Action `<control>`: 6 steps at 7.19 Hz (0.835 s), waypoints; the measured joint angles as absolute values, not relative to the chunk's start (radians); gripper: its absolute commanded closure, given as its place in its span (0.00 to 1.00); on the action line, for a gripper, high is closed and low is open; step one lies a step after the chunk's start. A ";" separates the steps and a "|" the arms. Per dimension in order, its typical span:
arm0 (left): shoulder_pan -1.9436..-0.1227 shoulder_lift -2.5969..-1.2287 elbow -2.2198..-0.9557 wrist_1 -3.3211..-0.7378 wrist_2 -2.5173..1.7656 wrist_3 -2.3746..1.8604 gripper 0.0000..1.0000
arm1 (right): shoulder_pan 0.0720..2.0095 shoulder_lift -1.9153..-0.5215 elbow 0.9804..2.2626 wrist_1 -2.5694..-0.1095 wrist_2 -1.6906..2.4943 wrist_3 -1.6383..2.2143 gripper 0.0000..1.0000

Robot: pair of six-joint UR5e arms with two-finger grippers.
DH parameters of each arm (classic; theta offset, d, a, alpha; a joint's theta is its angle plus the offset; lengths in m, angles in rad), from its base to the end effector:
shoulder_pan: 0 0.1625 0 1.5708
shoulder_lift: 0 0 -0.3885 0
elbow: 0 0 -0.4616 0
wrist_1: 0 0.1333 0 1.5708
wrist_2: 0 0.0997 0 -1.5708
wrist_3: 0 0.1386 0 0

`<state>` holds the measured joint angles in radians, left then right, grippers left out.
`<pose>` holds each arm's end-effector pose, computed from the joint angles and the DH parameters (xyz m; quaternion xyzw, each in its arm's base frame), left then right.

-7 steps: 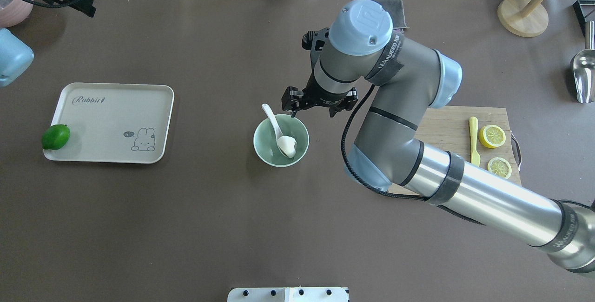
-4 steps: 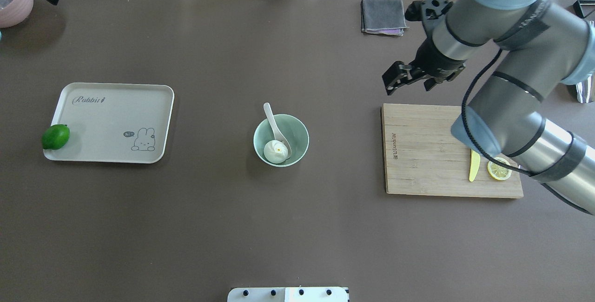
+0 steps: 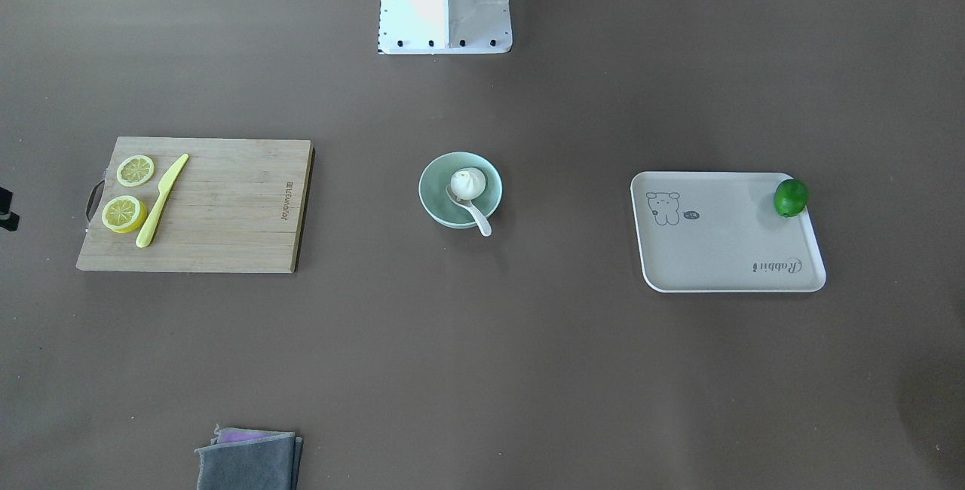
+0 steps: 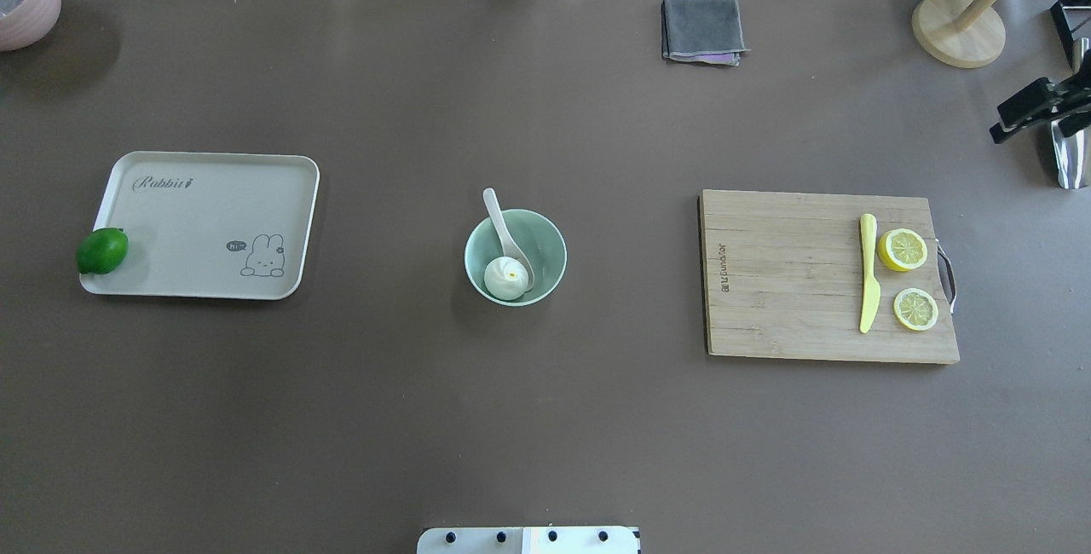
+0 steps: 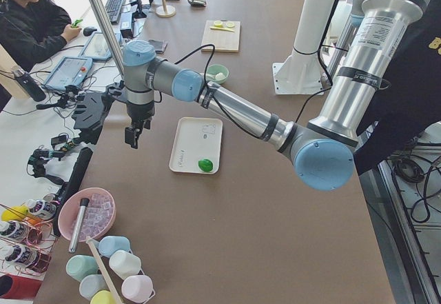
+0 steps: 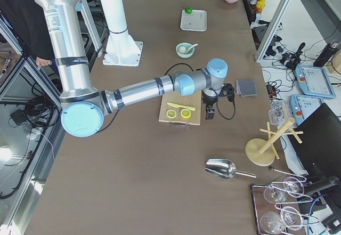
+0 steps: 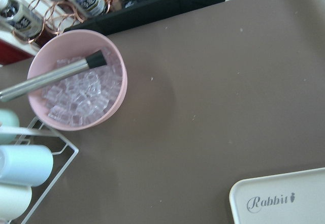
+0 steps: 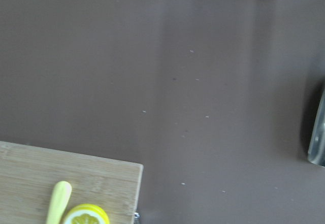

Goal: Put spoon and bun in bowl

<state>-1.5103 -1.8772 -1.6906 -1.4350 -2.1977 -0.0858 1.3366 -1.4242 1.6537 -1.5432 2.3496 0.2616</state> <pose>-0.0117 -0.6671 0.4211 0.1150 0.3143 0.0327 0.9418 -0.1107 -0.6190 0.5119 0.0226 -0.3941 -0.0361 0.9181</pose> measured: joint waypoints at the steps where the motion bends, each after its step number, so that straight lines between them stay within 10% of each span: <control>1: -1.542 -1.815 -1.691 -1.431 -2.203 -0.084 0.02 | 1.424 -1.451 1.600 -1.544 2.379 0.199 0.00; 6: -1.581 -1.700 -1.698 -1.435 -2.216 -0.094 0.02 | 1.620 -1.526 1.560 -1.659 2.390 0.150 0.00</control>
